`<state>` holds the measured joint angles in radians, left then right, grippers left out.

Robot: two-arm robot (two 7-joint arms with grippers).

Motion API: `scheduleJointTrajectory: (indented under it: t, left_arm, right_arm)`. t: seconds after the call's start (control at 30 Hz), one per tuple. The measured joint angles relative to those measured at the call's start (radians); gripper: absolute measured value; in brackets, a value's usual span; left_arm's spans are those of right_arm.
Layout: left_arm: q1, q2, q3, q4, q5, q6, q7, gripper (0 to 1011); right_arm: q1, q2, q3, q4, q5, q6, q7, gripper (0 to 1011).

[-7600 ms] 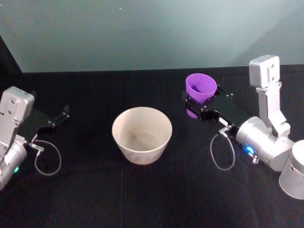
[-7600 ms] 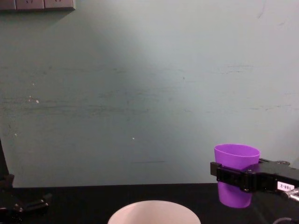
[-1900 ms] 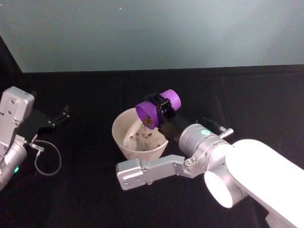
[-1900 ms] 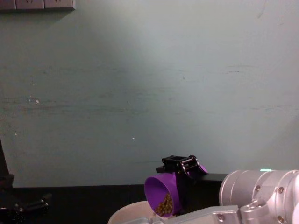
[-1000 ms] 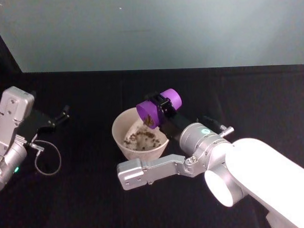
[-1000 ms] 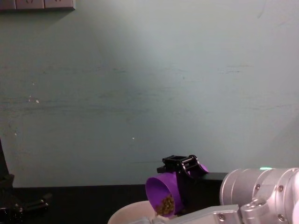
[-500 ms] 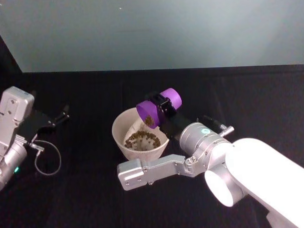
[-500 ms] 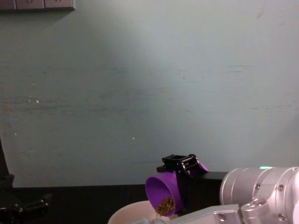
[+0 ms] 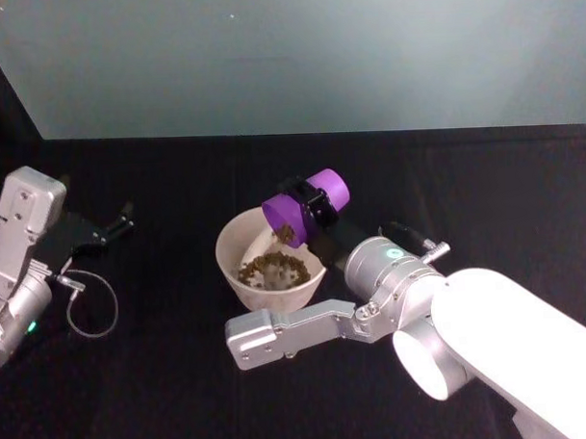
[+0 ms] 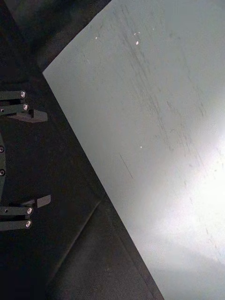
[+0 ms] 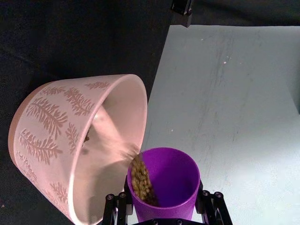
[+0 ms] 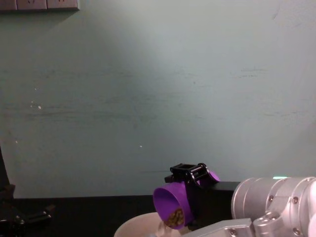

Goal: Pick up the cup and pour the mung beans from the cup into the bowl.

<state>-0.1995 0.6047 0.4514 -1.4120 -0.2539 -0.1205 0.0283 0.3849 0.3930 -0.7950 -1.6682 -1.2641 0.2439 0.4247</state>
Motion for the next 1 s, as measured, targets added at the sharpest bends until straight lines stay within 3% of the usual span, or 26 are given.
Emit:
scheduleJointTrajectory:
  t: [1.0]
  left_arm:
    - [0.000,0.000,0.000,0.000,0.000,0.000,0.000,1000]
  right_arm:
    - [-0.001,0.010,-0.008,-0.008,-0.034,0.006,0.000,723]
